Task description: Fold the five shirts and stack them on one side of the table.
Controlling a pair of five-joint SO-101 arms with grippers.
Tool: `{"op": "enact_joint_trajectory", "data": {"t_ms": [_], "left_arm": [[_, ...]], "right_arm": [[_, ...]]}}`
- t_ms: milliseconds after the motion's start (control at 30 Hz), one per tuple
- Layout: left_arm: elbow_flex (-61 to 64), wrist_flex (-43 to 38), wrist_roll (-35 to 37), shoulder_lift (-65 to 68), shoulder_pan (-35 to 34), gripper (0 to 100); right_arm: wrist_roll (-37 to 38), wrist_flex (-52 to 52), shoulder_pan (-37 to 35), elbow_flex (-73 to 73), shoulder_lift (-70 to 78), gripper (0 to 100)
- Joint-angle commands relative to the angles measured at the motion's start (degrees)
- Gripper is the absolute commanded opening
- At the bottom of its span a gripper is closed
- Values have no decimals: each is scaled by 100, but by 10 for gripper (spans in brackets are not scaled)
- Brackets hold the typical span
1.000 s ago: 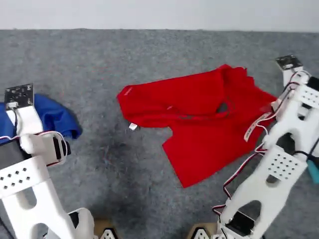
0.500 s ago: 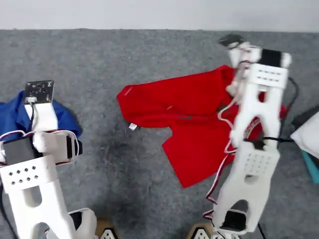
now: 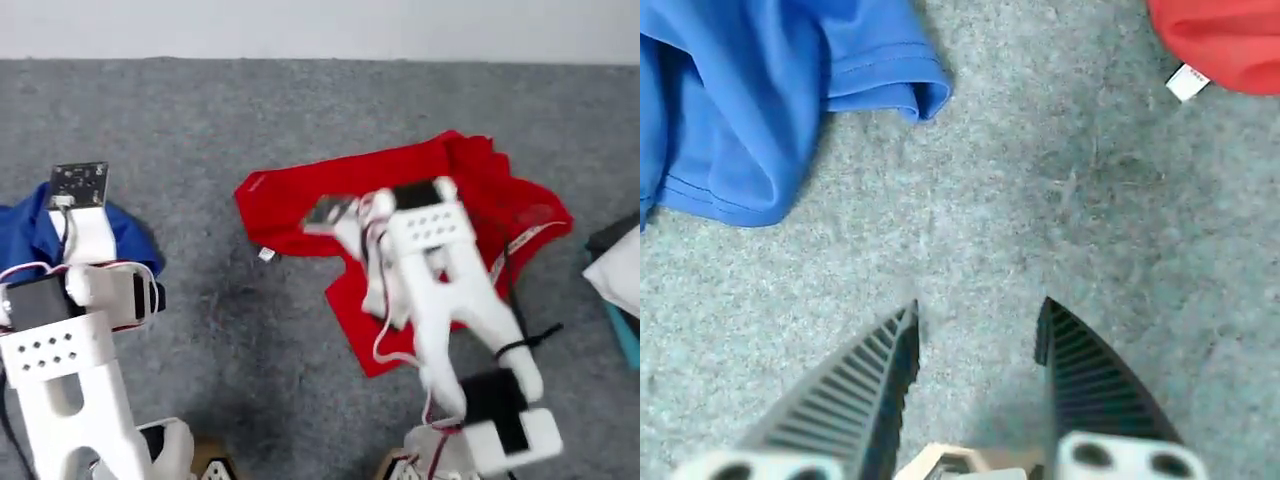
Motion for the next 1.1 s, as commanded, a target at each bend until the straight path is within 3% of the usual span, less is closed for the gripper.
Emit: {"op": "enact_joint_trajectory", "data": {"t_ms": [0,167,267,567,833,933,1067], "left_arm": [[-31,-26,-35,-70,53,181],[295,-26,-35,-105,53,181],[435,-18,-35,-105,26,181],[400,0,-35,-114,26,181],[400,18,-62,-114,18,181],[400,18,-62,-114,18,181],[400,18,-62,-114,26,181]], "right_arm": [[-176,-523,-409,791,-462,221],[-712,-971,-866,835,-382,406],[-791,-1130,-1244,835,-207,469],[-809,-1657,-1684,835,716,472],[-624,-2009,-769,835,1473,470],[-369,-2018,-708,765,1657,401],[-360,-1974,-708,554,1877,154]]}}
